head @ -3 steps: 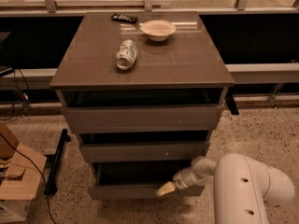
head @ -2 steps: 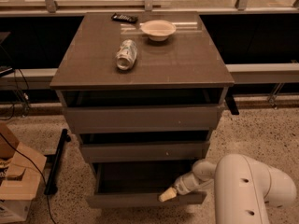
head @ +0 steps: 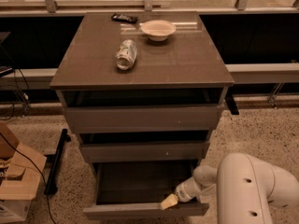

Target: Open bottom drawer

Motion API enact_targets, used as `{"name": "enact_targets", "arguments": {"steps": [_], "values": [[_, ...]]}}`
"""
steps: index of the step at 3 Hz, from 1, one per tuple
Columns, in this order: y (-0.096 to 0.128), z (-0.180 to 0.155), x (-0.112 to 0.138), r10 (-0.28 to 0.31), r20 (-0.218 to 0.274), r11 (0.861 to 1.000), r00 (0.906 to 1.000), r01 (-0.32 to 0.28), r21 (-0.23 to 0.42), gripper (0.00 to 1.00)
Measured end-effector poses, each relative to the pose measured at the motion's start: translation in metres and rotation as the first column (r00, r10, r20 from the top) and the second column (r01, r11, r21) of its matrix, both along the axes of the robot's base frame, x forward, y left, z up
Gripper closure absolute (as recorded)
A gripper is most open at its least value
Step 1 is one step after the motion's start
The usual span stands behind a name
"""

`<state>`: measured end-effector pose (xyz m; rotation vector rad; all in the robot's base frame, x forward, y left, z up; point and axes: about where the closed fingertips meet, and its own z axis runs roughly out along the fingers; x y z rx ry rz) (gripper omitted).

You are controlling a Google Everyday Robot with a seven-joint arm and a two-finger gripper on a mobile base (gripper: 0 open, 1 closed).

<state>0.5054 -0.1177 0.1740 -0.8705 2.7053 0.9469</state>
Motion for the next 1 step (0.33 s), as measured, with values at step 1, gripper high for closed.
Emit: {"name": "enact_targets", "arguments": {"steps": [1], "values": [[0.0016, -0.0012, -0.0015, 0.002, -0.003, 1.0, 1.0, -0.002, 0.002, 0.0]]}}
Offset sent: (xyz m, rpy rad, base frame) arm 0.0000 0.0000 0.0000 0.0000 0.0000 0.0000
